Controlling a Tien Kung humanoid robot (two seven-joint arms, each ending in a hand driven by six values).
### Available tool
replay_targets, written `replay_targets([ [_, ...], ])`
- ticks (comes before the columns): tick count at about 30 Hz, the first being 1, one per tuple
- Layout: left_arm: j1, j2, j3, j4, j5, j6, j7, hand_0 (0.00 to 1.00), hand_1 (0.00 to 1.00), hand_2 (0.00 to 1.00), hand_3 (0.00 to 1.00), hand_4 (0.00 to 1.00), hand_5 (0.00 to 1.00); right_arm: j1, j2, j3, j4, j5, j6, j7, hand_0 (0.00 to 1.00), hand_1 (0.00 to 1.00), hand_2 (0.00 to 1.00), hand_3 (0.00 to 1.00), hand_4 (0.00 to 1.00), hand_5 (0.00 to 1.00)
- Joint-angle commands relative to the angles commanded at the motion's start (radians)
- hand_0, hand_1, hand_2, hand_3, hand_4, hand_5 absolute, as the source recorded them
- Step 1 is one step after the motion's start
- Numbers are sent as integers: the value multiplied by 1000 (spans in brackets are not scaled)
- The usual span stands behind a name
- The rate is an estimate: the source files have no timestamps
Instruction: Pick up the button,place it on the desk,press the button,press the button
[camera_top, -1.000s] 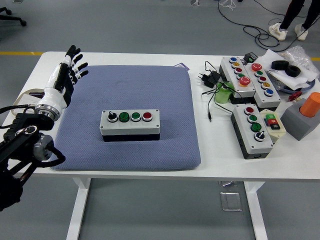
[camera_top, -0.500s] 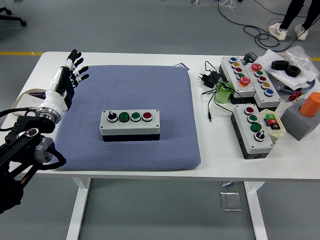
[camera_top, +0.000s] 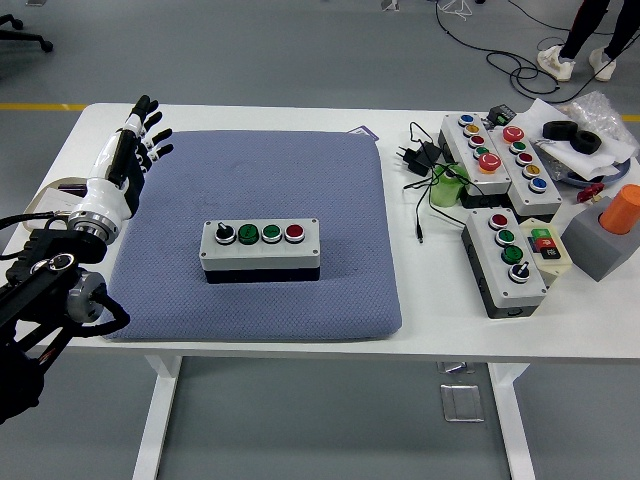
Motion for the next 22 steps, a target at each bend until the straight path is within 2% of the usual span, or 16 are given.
replay_targets([
  [10, -1, 1, -5, -1, -3, -3, -1, 870, 923, 989, 949, 688, 998, 2, 1, 1, 0, -2, -1, -1, 627, 477, 539, 582, 280, 22],
  [22, 10, 9, -30, -20, 7, -26, 2, 849, 912, 981, 948, 682, 998, 9, 2, -6, 0, -3, -6, -2, 627, 477, 539, 582, 280, 22],
])
